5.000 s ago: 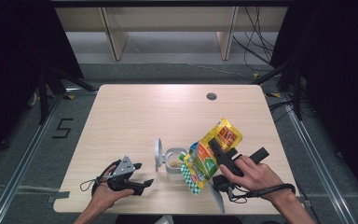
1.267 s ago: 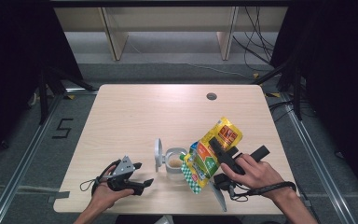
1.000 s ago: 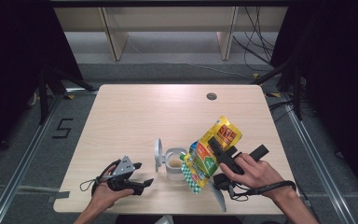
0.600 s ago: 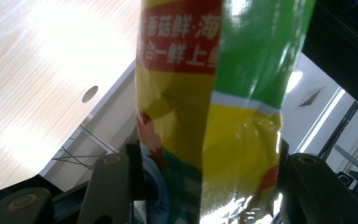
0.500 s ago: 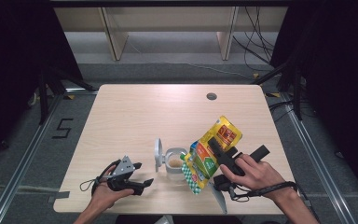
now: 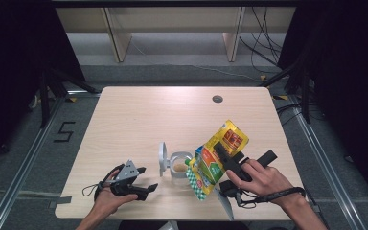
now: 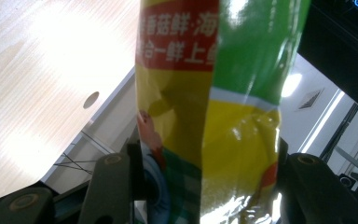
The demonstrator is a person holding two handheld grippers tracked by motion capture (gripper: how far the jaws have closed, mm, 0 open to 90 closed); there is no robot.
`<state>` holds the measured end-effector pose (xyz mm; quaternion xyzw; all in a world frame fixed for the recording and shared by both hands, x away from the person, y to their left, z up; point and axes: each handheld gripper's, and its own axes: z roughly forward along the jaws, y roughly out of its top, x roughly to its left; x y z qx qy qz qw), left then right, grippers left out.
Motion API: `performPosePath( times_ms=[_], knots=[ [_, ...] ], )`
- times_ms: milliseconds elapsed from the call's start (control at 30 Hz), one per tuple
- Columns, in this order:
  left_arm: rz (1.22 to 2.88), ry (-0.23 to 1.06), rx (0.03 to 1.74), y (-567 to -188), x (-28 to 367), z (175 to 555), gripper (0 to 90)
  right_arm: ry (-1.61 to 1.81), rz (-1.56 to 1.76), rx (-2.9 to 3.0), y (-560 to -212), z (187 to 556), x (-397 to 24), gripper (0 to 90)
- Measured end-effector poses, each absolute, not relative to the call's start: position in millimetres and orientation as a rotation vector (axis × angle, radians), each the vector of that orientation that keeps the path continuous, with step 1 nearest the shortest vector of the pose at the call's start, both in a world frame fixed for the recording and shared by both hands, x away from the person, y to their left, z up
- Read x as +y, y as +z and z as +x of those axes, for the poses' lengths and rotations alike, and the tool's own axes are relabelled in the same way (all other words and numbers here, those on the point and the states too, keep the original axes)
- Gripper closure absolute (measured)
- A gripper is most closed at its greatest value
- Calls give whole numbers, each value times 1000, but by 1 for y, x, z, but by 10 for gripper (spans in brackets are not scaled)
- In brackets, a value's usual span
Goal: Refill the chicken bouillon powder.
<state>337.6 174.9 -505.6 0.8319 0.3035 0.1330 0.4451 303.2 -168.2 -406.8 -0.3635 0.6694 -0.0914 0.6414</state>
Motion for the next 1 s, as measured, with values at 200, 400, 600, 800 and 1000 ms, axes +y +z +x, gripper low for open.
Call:
performPosePath(
  times_ms=[200,400,600,800,1000],
  knots=[
    [2062,329,752,-506,175,338,230,-171,-788,1542,-410,301,-169,543],
    [2051,318,771,-506,174,337,230,-163,-793,1537,-409,300,-168,544],
    [2060,331,752,-506,175,338,230,-159,-801,1538,-409,298,-165,545],
    [2060,330,752,-506,175,337,230,-163,-809,1542,-410,300,-163,548],
    [2057,332,754,-506,175,337,230,-151,-801,1555,-412,302,-165,550]
  ],
)
